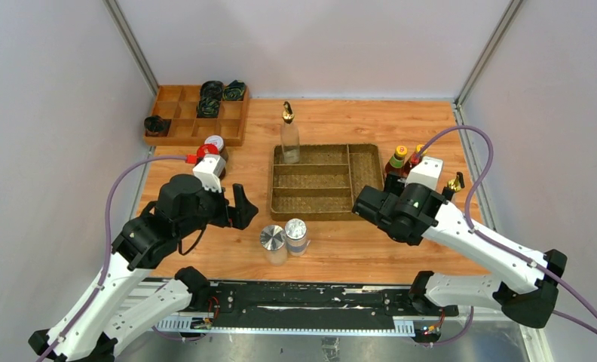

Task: Organize the condiment bottles
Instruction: Pick up the bottle from the center of the board.

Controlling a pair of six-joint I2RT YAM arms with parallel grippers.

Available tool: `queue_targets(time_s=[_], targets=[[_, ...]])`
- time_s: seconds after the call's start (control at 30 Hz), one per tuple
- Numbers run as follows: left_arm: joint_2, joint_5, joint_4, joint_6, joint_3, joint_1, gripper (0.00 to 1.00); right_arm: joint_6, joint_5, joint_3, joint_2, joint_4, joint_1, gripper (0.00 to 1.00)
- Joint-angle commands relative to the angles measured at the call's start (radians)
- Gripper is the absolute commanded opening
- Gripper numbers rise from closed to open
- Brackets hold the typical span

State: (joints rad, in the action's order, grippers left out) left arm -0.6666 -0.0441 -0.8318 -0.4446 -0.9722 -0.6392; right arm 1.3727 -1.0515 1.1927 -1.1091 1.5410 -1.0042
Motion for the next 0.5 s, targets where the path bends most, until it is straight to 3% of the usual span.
queue_targets(time_s=[0.0,0.47], targets=[[0.014,0.021,0.017,0.022,0.016,-0.007,1.00,0.031,-0.080,0.027,-0.001,0.066,0.047,1.00],[0.001,0.013,0.023,0.034,0.035,-0.007,1.00,-0.070,-0.109,-0.022,0.128,0.064,0.260,1.00]])
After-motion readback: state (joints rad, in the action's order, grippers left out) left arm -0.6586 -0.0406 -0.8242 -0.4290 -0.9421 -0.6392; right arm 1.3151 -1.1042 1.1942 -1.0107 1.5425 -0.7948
